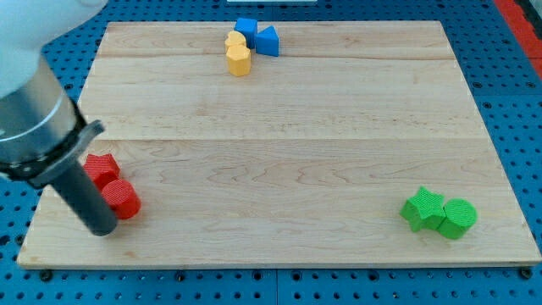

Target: Push the red circle into the hexagon

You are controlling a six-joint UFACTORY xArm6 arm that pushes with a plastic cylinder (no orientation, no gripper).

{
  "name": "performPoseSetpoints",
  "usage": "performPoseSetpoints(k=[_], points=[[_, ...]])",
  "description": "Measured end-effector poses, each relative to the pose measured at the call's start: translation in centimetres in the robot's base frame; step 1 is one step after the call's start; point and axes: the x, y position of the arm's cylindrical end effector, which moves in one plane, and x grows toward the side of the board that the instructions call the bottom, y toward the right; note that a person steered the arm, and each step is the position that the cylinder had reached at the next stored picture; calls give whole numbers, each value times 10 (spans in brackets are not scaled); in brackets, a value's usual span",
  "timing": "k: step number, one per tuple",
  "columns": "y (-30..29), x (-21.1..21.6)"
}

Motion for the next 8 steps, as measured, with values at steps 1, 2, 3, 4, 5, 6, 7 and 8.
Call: performPoseSetpoints(k=[1, 2, 3, 4, 5, 6, 7, 8], points=[[17, -17], [36, -38], [53, -60], [56, -86], [45, -107], [11, -107], [-42, -108], [-61, -138]])
